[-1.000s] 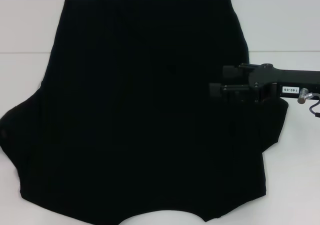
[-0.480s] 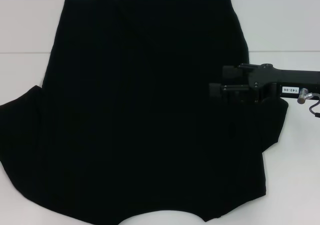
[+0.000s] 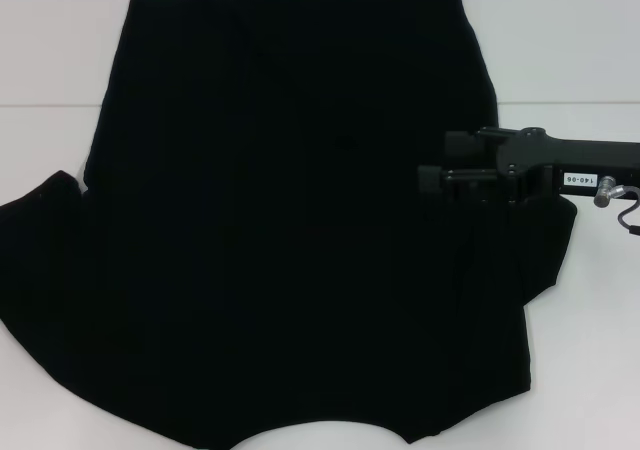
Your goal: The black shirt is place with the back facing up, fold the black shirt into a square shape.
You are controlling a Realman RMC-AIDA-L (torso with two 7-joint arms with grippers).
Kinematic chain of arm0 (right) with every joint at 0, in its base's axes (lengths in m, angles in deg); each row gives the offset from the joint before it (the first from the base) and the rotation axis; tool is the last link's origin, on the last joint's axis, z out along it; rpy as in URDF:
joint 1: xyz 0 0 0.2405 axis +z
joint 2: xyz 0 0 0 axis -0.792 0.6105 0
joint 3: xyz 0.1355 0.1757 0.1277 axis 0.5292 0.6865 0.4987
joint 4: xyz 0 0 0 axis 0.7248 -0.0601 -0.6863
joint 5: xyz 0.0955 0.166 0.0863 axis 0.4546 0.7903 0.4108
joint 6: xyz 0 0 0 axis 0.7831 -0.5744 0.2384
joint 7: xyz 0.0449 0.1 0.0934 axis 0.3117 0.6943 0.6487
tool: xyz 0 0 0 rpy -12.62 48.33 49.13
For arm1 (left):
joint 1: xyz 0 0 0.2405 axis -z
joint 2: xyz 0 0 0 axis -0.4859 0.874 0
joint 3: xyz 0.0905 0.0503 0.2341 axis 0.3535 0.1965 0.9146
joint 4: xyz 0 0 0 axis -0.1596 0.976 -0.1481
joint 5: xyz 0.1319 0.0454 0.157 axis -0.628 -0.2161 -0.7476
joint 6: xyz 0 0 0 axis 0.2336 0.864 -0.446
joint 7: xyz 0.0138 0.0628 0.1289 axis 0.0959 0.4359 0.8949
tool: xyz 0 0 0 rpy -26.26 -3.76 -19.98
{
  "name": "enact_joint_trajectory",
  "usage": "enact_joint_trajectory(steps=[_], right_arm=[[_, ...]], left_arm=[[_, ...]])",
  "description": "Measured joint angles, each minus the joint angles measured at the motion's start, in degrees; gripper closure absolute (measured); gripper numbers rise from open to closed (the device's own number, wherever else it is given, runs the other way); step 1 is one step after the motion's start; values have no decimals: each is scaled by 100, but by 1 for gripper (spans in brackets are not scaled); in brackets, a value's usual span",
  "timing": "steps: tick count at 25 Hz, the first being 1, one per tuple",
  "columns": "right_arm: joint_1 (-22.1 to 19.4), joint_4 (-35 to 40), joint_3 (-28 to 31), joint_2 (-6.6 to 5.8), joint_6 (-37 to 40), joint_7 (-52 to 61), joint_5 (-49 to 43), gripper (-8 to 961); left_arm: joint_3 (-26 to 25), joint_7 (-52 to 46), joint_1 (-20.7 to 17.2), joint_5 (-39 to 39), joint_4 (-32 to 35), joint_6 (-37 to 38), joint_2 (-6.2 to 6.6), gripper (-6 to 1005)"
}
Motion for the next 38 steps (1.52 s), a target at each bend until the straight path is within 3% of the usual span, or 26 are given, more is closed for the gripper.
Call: enact_joint_trajectory(steps=[12,25,38], right_arm=[[0,0,0,1,-3,-35,59,114],[0,4,0,-13,-16,-67,62,120],[9,0,0,-5,-34,-75,61,126]], left_arm=[[-46,-1,-240,354,230,511,-55,977],[-416,65,-514,529,273,668,-124,971],[-554,365,-470,836,226,829,-95,965]])
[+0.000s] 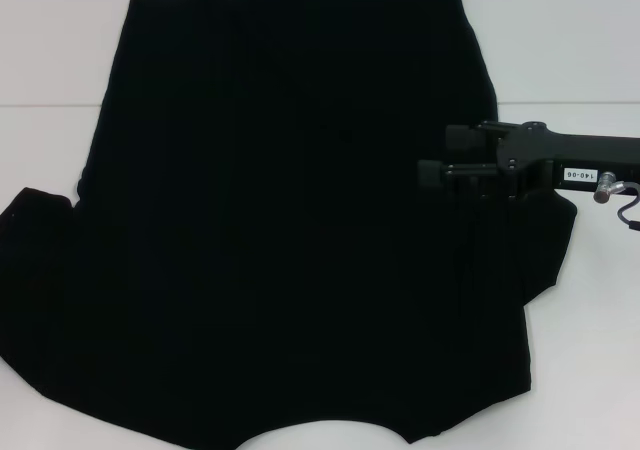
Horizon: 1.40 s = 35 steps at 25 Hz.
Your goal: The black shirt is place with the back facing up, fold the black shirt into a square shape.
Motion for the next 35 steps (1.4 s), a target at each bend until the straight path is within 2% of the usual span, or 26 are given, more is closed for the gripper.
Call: enact_joint_trajectory(steps=[7,11,14,18,22,26,32,35], right_arm=[[-17,0,0,4,-3,0,0,130],[-47,0,0,0,-4,-2,0,131],[-79,-1,0,-15,-4,-8,0,133],[-124,0,12,-32,-2,-7,0,135],[-165,0,83,-45,20,-6,3,137],[-177,0,125,-54,48,-6,7,139],[-175,50,171,-70,52,20,9,142],[-152,45,305,-125,54,72,10,143]], left_arm=[[30,487,131,759,-218,385,55,962],[60,904,353,944,-541,563,75,960],[68,1317,589,980,-842,648,25,959],[150,1772,784,1029,-1075,720,-134,957],[555,2000,876,1079,-1207,734,-247,955],[797,2014,943,1067,-1324,699,-249,954],[859,2097,946,1254,-1401,852,-252,951],[886,2112,965,1386,-1471,1042,-254,850]])
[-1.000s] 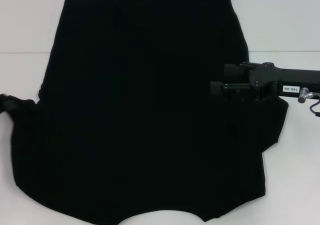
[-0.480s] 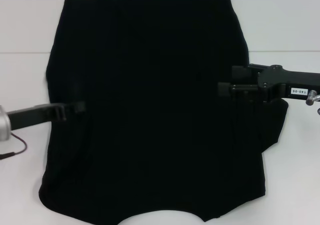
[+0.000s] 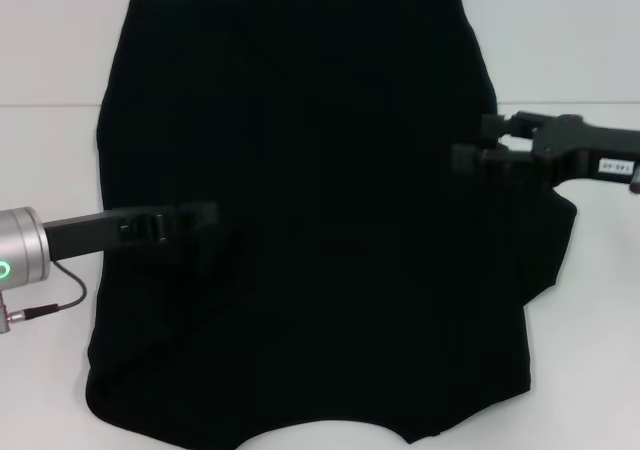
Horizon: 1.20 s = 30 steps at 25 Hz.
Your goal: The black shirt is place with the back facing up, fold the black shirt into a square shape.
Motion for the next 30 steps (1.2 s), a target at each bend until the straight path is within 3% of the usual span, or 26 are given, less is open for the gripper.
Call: enact_joint_trajectory(steps=[7,16,19,22,25,30], right_arm=[[-22,-22,430,-187,-37,544,-1,146],[-147,-42,384,-693,-42,1884,-172,151],[-150,-44,376,-810,-49,2495,-464,152],[-144,-46,376,-922,-46,3264,-954,154],[-128,-34,391,-979,-39,3914,-1540,155],[-143,-11,400,-1008,-52,4568,-2290,157]], left_arm=[[-20,521,-5,561,-60,650,32,584],[-39,982,-31,611,-75,511,42,317],[48,1628,-4,622,-103,870,27,204],[209,2638,35,623,-139,1232,-97,90],[420,3401,69,622,-218,1207,-219,69],[847,4011,141,621,-435,964,-261,47]])
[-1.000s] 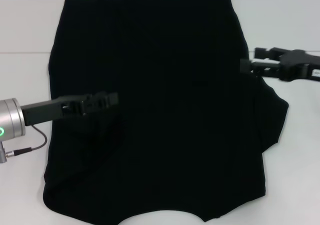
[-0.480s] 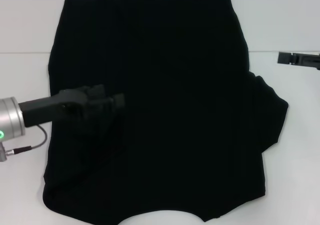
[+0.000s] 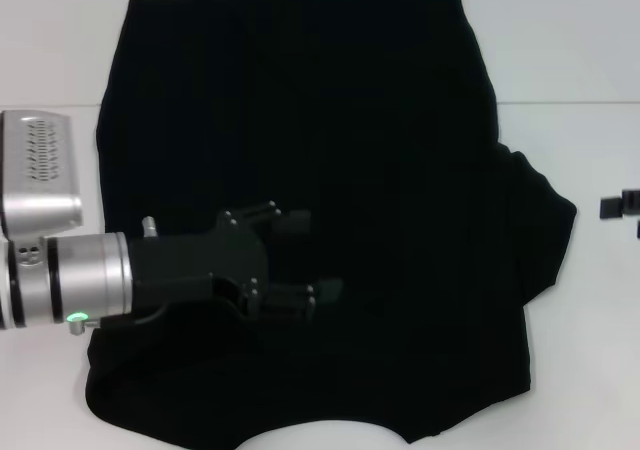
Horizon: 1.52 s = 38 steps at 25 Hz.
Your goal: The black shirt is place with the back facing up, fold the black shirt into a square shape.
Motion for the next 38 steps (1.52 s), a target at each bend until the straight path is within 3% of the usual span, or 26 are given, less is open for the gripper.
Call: enact_joint_trajectory(steps=[10,18,34,38], right_arm=[[426,-603,-264,43,-677,458,-825,162],[823,-1142,-562,211,-1616,473,-837,166],[862,-1383,-761,284,-1905,551,-842,380],[896,-1390,-765,322,-1997,553,-842,380]], left_arm=[[82,71,21,0,-119,-341,-7,48],[102,79,25,0,-131,-421,-11,48],[91,61,25,0,-132,-617,-15,49],[78,60,28,0,-132,-658,-15,50]])
